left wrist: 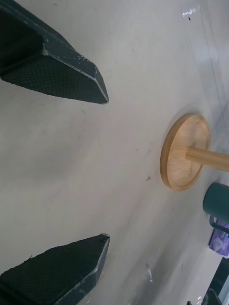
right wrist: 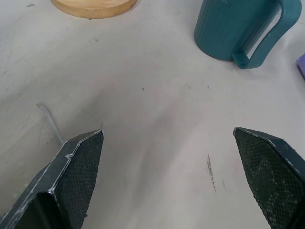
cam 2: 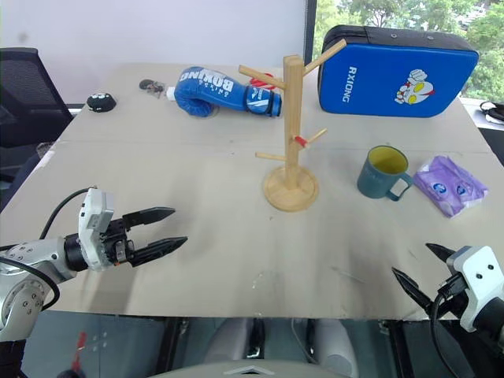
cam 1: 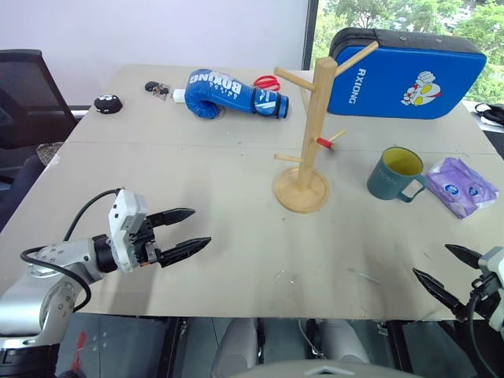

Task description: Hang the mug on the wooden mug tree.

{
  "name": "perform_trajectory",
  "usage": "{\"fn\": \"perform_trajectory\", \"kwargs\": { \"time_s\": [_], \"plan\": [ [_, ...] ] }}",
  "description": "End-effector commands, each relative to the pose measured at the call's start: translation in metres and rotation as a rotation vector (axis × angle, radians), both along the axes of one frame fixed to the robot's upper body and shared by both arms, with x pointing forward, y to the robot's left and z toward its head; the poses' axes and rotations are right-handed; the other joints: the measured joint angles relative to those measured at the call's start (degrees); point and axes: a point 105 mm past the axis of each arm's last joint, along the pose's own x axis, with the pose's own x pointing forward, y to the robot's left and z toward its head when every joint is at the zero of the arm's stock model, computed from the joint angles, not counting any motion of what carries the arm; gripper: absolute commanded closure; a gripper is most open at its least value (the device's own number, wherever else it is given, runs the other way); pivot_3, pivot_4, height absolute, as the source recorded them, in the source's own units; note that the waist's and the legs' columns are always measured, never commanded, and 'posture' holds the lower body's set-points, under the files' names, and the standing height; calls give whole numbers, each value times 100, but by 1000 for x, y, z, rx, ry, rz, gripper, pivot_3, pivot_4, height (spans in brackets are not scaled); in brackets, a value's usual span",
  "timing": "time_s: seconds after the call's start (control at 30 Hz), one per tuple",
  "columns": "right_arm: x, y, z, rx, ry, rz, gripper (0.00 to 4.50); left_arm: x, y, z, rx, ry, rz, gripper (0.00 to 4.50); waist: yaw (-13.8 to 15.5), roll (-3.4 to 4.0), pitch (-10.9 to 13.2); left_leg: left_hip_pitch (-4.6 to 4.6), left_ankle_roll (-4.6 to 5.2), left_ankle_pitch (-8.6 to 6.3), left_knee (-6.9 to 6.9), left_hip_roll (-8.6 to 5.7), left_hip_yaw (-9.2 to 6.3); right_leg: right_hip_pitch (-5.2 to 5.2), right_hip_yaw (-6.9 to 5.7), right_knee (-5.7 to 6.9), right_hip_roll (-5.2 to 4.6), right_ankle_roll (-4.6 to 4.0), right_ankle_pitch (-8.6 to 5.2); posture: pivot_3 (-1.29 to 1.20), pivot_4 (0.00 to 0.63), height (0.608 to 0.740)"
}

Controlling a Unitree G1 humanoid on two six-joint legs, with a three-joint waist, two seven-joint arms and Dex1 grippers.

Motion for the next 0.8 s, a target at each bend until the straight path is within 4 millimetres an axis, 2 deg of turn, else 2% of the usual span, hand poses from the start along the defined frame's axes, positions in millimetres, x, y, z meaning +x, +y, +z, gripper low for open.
{"fn": "perform_trajectory", "kwargs": {
  "time_s": [0.03, 0.13, 0.23, 0.33, 0.37, 0.43, 0.47, 0.5, 0.8],
  "plan": [
    [13, -2, 8, 15, -92, -88, 95, -2, -13, 19, -14, -64, -99, 0, 0, 0, 0, -2, 0, 0, 0, 0, 0, -1, 0, -1, 1, 0, 0, 0, 150, 740],
    [42, -2, 15, 16, -207, -286, 95, -14, -46, 36, -55, -113, -304, 0, -2, -29, 3, -14, -2, 1, 6, 4, -14, -5, -12, -1, 6, 1, -1, 0, 150, 740],
    [58, -7, 16, 17, -220, -418, 95, -18, -58, 43, -82, -120, -368, 0, -9, 4, 4, -9, -2, 2, 14, -7, 3, -4, 7, 3, -7, 2, 2, 0, 150, 740],
    [76, -7, 17, -7, -258, -509, 95, -25, -74, 49, -87, -151, -435, 0, -10, 5, 2, -5, -1, 3, 13, -10, 1, -2, 11, 6, -1, 0, 3, 0, 150, 740],
    [83, -9, 17, 3, -267, -551, 322, -26, -79, 52, -99, -163, -444, 0, -12, 5, 2, -6, -3, 3, 12, -7, -3, -2, 8, 5, 7, 0, 2, 0, 150, 740],
    [91, -10, 17, 22, -278, -596, 879, -27, -85, 56, -110, -179, -453, 0, -17, 7, 3, -8, -24, 16, 12, -8, -1, -4, 11, 6, 9, 0, 3, 0, 150, 740],
    [95, -7, 16, 32, -281, -599, 1397, -28, -88, 58, -119, -183, -451, 0, -16, 7, 2, -8, -25, 16, 12, -9, -1, -4, 12, 6, 10, 1, 3, 0, 150, 740],
    [99, -6, 16, 25, -287, -609, 1733, -28, -89, 60, -128, -184, -448, 0, -14, 7, 2, -8, -26, 16, 10, -10, -2, -3, 12, 6, 11, 11, 9, 0, 150, 740],
    [117, 0, 7, 58, -275, -630, 1733, -28, -93, 65, -137, -192, -423, 0, -18, 8, 3, -9, -25, 16, 7, -11, 0, -4, 15, 3, 14, 19, 11, 0, 150, 740]
  ]
}}
